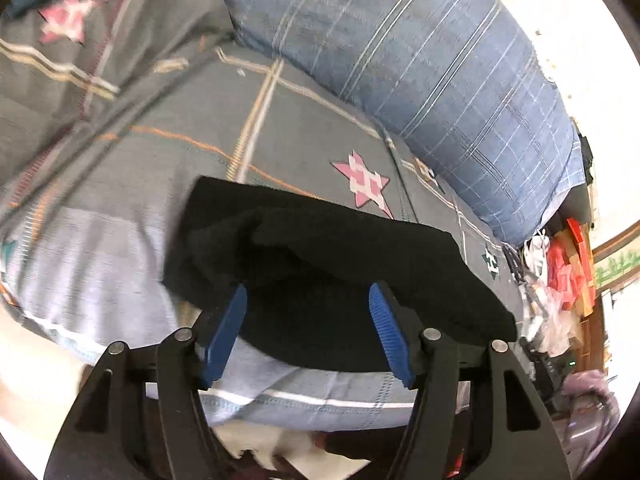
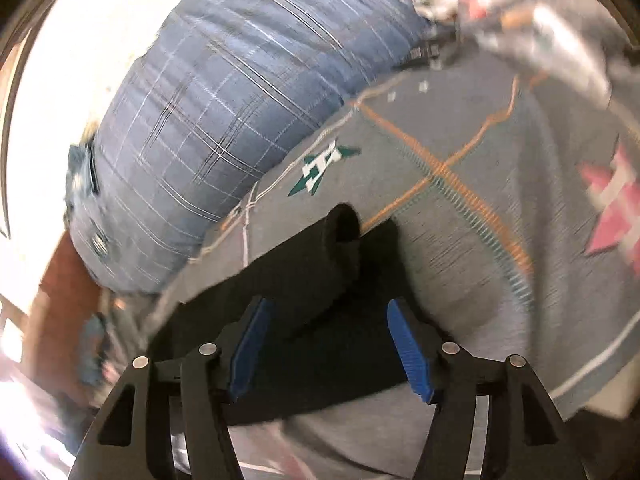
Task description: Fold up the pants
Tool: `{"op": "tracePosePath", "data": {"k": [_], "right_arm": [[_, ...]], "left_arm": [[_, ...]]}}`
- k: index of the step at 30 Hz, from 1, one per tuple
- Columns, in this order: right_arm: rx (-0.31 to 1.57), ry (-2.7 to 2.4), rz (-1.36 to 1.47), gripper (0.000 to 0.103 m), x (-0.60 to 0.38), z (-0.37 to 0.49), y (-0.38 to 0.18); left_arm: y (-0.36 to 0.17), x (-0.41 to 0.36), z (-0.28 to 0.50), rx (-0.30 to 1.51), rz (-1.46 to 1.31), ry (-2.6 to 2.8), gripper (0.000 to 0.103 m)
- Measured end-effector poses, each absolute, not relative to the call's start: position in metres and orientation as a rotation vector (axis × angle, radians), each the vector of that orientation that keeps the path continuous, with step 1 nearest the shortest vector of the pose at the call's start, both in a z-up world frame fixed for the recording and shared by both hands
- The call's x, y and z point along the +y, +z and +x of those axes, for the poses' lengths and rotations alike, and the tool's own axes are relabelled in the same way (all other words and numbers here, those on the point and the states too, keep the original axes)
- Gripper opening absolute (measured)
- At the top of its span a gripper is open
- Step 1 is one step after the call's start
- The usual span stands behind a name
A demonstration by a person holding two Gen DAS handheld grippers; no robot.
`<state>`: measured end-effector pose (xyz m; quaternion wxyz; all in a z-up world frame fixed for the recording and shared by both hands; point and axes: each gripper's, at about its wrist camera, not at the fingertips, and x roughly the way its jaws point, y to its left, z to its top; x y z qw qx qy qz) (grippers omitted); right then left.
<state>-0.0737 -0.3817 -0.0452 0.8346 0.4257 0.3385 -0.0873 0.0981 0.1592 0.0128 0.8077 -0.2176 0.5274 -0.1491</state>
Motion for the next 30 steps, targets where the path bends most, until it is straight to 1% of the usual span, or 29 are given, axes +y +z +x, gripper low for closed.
{"op": "tracePosePath", "data": {"k": [3, 10, 12, 13, 14, 16, 17, 19, 21, 23, 25, 30], "right_arm": [[0.718, -0.146, 0.999, 0.065, -0.382, -0.060, -0.057], [0.723, -0.146, 0.993, 0.064, -0.379, -0.041, -0.069], [0.718, -0.126, 0.970, 0.048, -0.377, -0.037, -0.069], [0.717, -0.117, 0.960, 0.019, -0.376, -0.035, -0.068], [0.723, -0.103, 0.938, 0.005, -0.376, -0.029, -0.067], [0.720, -0.093, 0.913, 0.005, -0.380, -0.017, -0.057], [0.705, -0.085, 0.900, 0.005, -0.383, -0.010, -0.047], [0.600, -0.044, 0.887, 0.004, -0.390, -0.004, -0.006], [0.502, -0.023, 0.816, 0.004, -0.389, -0.011, 0.033], [0.467, -0.016, 0.797, 0.004, -0.386, -0.024, 0.047], [0.476, -0.022, 0.800, 0.004, -0.382, -0.043, 0.039], [0.631, -0.097, 0.857, 0.004, -0.376, -0.071, -0.030]], "left_arm": [[-0.002, 0.158, 0.114, 1.196, -0.585, -0.324, 0.063], [-0.029, 0.156, 0.147, 1.304, -0.731, -0.256, 0.063], [-0.037, 0.156, 0.154, 1.325, -0.763, -0.249, 0.061], [-0.041, 0.155, 0.161, 1.335, -0.777, -0.247, 0.038], [-0.042, 0.153, 0.169, 1.339, -0.789, -0.267, 0.004], [-0.036, 0.151, 0.189, 1.347, -0.812, -0.294, 0.003], [-0.022, 0.152, 0.199, 1.314, -0.823, -0.297, 0.002], [0.012, 0.150, 0.209, 1.239, -0.823, -0.355, 0.003], [0.052, 0.144, 0.204, 1.145, -0.760, -0.421, 0.003], [0.071, 0.141, 0.187, 1.099, -0.673, -0.450, 0.003], [0.064, 0.143, 0.165, 1.101, -0.643, -0.477, 0.003], [-0.008, 0.152, 0.115, 1.246, -0.618, -0.426, 0.003]]}}
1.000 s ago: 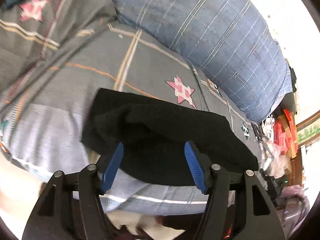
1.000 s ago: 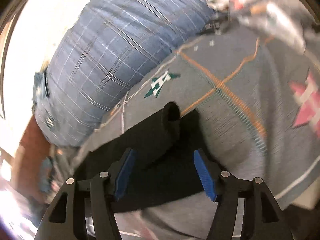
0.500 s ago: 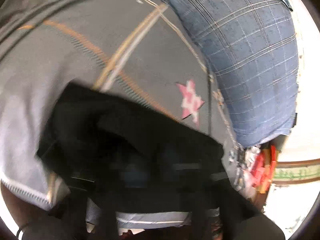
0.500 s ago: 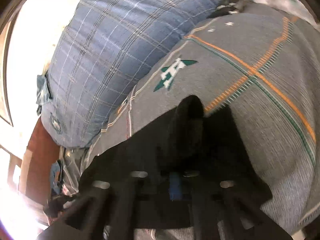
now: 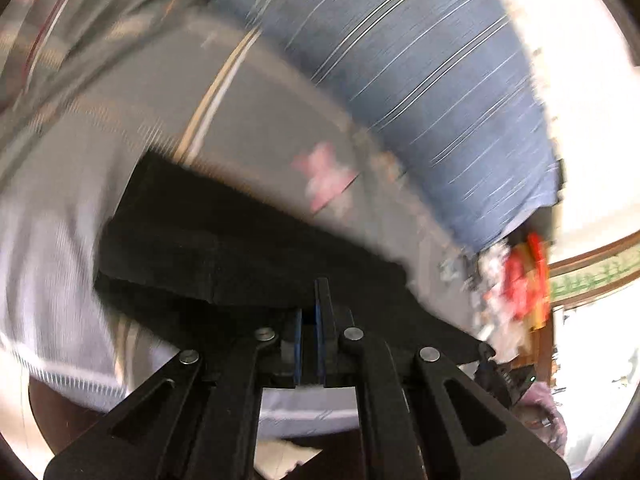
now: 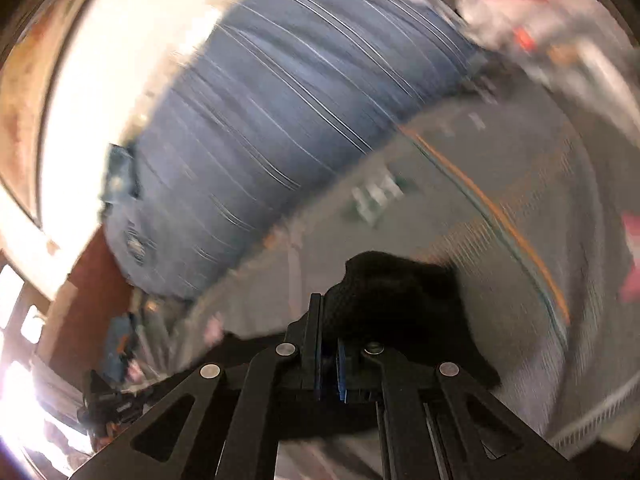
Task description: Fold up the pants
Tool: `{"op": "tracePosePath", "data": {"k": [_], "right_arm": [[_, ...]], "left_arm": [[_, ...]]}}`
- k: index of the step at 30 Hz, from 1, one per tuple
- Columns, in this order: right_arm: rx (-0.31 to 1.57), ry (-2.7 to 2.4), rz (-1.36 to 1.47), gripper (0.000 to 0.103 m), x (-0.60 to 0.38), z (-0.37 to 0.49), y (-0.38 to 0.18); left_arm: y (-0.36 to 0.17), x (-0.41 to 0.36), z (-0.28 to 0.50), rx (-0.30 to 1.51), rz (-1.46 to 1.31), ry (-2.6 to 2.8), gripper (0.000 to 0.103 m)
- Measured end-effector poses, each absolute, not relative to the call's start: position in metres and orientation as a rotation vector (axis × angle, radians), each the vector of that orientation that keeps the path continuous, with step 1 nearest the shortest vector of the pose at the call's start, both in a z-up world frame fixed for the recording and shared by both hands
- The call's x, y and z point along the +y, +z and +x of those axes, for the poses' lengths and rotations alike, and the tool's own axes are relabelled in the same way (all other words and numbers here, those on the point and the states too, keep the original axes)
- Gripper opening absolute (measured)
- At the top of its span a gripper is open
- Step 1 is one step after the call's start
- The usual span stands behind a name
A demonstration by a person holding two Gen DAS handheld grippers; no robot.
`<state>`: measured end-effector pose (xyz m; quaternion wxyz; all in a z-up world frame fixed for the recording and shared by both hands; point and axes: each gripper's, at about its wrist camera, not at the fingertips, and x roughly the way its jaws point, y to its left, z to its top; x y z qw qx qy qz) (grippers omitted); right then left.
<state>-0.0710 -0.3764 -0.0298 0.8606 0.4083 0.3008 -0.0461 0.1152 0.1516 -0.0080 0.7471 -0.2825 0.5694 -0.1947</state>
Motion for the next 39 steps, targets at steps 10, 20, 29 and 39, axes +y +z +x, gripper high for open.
{"op": "tracePosePath", "data": {"k": [10, 20, 29, 39], "right_arm": [[0.691, -0.145, 0.938, 0.008, -0.383, -0.084, -0.072], [0.702, -0.142, 0.909, 0.007, -0.387, -0.072, -0.068], [0.765, -0.181, 0.890, 0.006, -0.388, -0.091, -0.075], [0.753, -0.342, 0.806, 0.026, -0.381, -0.107, -0.060]], "left_arm": [[-0.059, 0.163, 0.092, 1.374, -0.698, -0.385, 0.005], [-0.051, 0.175, 0.099, 1.328, -0.745, -0.377, 0.025], [-0.067, 0.169, 0.092, 1.383, -0.652, -0.327, 0.006], [-0.050, 0.182, 0.078, 1.352, -0.584, -0.374, 0.007]]}}
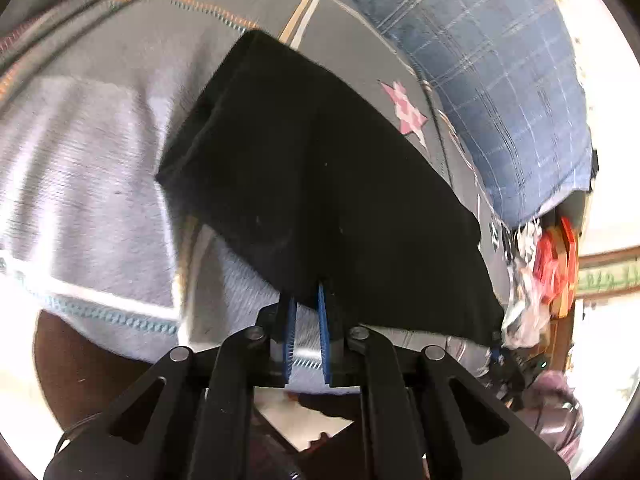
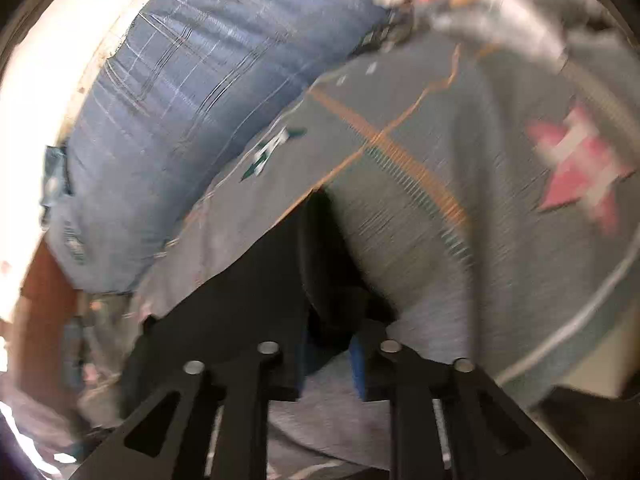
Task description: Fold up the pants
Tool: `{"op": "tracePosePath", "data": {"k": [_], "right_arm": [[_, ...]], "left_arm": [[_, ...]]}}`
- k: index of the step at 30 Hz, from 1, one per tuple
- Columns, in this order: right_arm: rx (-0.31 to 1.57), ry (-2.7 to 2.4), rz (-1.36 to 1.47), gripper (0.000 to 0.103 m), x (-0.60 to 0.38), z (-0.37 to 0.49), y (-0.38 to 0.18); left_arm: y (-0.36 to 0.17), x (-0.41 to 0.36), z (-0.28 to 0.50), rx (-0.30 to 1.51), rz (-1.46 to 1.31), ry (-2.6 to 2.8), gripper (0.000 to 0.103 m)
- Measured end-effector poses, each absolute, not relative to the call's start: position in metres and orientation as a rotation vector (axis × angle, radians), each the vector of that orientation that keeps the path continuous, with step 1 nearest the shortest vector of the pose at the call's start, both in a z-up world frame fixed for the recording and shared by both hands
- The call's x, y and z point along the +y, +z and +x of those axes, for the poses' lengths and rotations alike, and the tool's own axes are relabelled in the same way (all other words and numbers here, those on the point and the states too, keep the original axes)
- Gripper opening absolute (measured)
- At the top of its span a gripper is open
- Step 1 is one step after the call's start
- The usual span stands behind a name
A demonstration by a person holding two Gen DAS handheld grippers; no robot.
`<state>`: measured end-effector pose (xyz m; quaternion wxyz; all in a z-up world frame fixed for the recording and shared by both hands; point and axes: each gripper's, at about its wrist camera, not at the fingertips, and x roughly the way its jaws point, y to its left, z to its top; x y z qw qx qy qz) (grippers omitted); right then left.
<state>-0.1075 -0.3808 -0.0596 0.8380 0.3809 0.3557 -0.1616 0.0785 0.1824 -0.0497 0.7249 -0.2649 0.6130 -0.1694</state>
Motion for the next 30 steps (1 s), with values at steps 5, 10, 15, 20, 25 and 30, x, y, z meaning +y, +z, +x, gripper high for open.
{"op": "tracePosePath", "data": {"k": [5, 10, 15, 20, 25, 30], "right_arm": [[0.676, -0.438, 0.646, 0.044, -0.371, -0.115, -0.024], [0.665, -0.338, 0.593, 0.048, -0.359, -0.085, -0.009], [0.680, -0.338, 0.665, 0.048, -0.381, -0.067, -0.022], [0.801, -0.326, 0.653, 0.051, -0.392, -0.049, -0.048], [0.837, -0.291, 0.473, 0.007, -0.384, -0.027, -0.047], [0.801, -0.289, 0.468, 0.007, -0.395, -0.011, -0.040]], "left_arm": [[-0.022, 0.207, 0.071, 1.275, -0.545, -0.417, 0.010], [-0.008, 0.239, 0.101, 1.192, -0.603, -0.337, 0.043], [-0.031, 0.230, 0.143, 1.263, -0.661, -0.342, 0.045], [-0.045, 0.205, 0.163, 1.312, -0.588, -0.304, 0.045], [-0.041, 0.195, 0.162, 1.311, -0.531, -0.226, 0.031], [-0.048, 0.200, 0.160, 1.318, -0.538, -0.198, 0.031]]}}
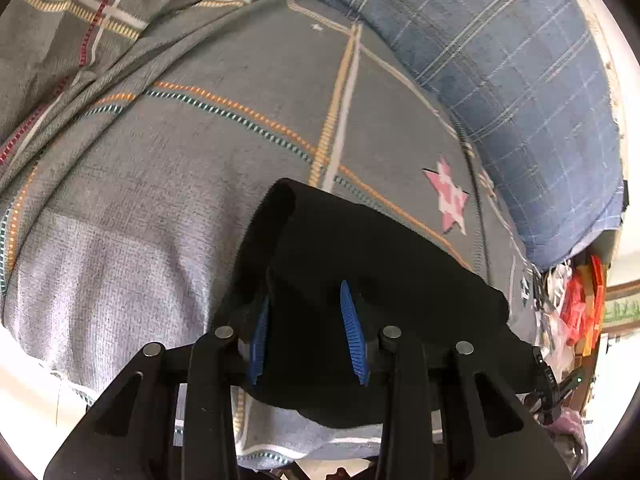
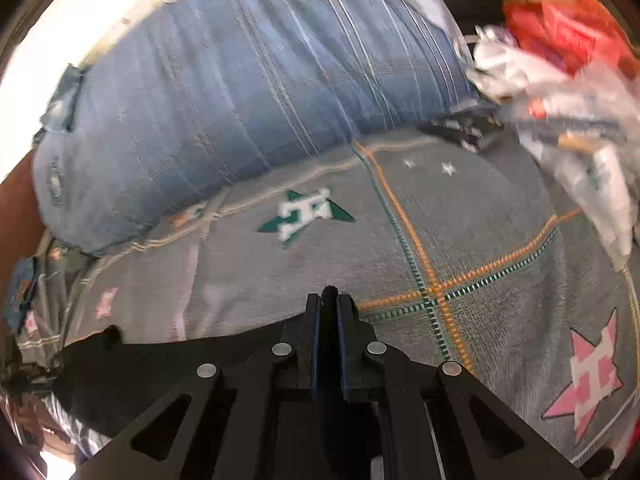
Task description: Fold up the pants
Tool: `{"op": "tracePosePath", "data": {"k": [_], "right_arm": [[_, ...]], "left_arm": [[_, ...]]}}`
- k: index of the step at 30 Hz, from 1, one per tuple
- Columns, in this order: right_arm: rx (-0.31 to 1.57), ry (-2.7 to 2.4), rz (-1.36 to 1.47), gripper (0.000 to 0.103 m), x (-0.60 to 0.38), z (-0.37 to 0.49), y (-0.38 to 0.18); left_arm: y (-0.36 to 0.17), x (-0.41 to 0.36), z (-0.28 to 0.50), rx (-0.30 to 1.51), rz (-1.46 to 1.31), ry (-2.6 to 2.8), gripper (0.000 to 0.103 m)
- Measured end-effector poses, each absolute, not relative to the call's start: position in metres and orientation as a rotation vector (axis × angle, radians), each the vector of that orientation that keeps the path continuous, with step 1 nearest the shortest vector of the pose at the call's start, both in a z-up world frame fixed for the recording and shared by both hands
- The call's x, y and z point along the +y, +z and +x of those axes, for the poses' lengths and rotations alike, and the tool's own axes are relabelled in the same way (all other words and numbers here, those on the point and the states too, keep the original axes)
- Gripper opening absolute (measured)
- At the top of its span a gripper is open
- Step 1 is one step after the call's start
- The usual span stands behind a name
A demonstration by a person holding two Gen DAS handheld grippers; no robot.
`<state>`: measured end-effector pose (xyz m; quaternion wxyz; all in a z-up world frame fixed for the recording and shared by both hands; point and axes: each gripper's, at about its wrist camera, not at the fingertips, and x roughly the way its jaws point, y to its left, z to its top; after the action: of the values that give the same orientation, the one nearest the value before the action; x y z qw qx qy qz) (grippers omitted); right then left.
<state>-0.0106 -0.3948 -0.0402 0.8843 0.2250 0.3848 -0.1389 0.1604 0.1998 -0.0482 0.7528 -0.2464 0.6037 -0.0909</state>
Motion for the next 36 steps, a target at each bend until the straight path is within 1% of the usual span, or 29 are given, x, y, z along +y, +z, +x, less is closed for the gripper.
{"op": "tracePosePath", "data": {"k": [1, 2, 3, 6, 7, 8, 9, 10, 11, 13, 14, 15, 19, 24, 25, 26, 28, 30, 31, 32, 36], "right_arm": [[0.846, -0.311, 0.466, 0.007, -0.399, -0.005, -0.051], [0.881, -0.327, 0.484, 0.014, -0.404, -0.002, -0.062], [0.852, -0.333, 0.528, 0.017, -0.409, -0.008, -0.062], [0.761, -0.324, 0.643, 0.019, -0.417, -0.031, -0.048], [0.749, -0.323, 0.653, 0.023, -0.416, -0.038, -0.044], [0.743, -0.324, 0.654, 0.030, -0.414, -0.046, -0.040], [0.741, -0.328, 0.647, 0.035, -0.409, -0.056, -0.037], [0.742, -0.330, 0.642, 0.045, -0.406, -0.063, -0.035], [0.744, -0.332, 0.637, 0.049, -0.401, -0.069, -0.035], [0.757, -0.337, 0.640, 0.050, -0.391, -0.082, -0.038], [0.758, -0.336, 0.650, 0.050, -0.389, -0.085, -0.040], [0.756, -0.334, 0.670, 0.050, -0.386, -0.090, -0.044], [0.770, -0.332, 0.712, 0.050, -0.378, -0.092, -0.055], [0.776, -0.342, 0.703, 0.050, -0.368, -0.092, -0.054], [0.772, -0.358, 0.687, 0.050, -0.366, -0.093, -0.052], [0.763, -0.387, 0.647, 0.050, -0.361, -0.093, -0.046], [0.740, -0.417, 0.554, 0.050, -0.348, -0.091, -0.033], [0.703, -0.355, 0.503, 0.051, -0.327, -0.079, -0.018], [0.703, -0.290, 0.503, 0.055, -0.316, -0.070, -0.014], [0.710, -0.210, 0.505, 0.058, -0.303, -0.059, -0.011], [0.774, 0.136, 0.526, 0.058, -0.231, 0.002, -0.014]], "left_arm": [[-0.048, 0.202, 0.162, 1.316, -0.542, -0.193, 0.031], [-0.047, 0.204, 0.163, 1.316, -0.545, -0.189, 0.031], [-0.046, 0.204, 0.163, 1.318, -0.547, -0.189, 0.031], [-0.034, 0.206, 0.155, 1.301, -0.551, -0.224, 0.031], [-0.030, 0.208, 0.152, 1.294, -0.553, -0.232, 0.031], [-0.024, 0.212, 0.145, 1.279, -0.564, -0.247, 0.031], [-0.021, 0.214, 0.139, 1.270, -0.575, -0.262, 0.031], [-0.017, 0.217, 0.132, 1.262, -0.590, -0.284, 0.031], [-0.014, 0.220, 0.122, 1.251, -0.607, -0.311, 0.032], [-0.009, 0.221, 0.103, 1.232, -0.623, -0.349, 0.034], [-0.008, 0.220, 0.096, 1.229, -0.620, -0.359, 0.040], [-0.008, 0.220, 0.090, 1.229, -0.616, -0.366, 0.041], [-0.010, 0.217, 0.079, 1.252, -0.632, -0.369, 0.042], [0.003, 0.245, 0.066, 1.180, -0.765, -0.369, 0.042], [0.003, 0.247, 0.063, 1.179, -0.779, -0.379, 0.047], [0.002, 0.247, 0.060, 1.185, -0.779, -0.388, 0.053], [-0.005, 0.238, 0.055, 1.206, -0.715, -0.379, 0.056], [-0.015, 0.232, 0.056, 1.241, -0.672, -0.358, 0.056], [-0.023, 0.227, 0.060, 1.259, -0.682, -0.362, 0.056], [-0.028, 0.226, 0.063, 1.272, -0.699, -0.366, 0.056], [-0.036, 0.221, 0.072, 1.265, -0.760, -0.392, 0.056]]}}
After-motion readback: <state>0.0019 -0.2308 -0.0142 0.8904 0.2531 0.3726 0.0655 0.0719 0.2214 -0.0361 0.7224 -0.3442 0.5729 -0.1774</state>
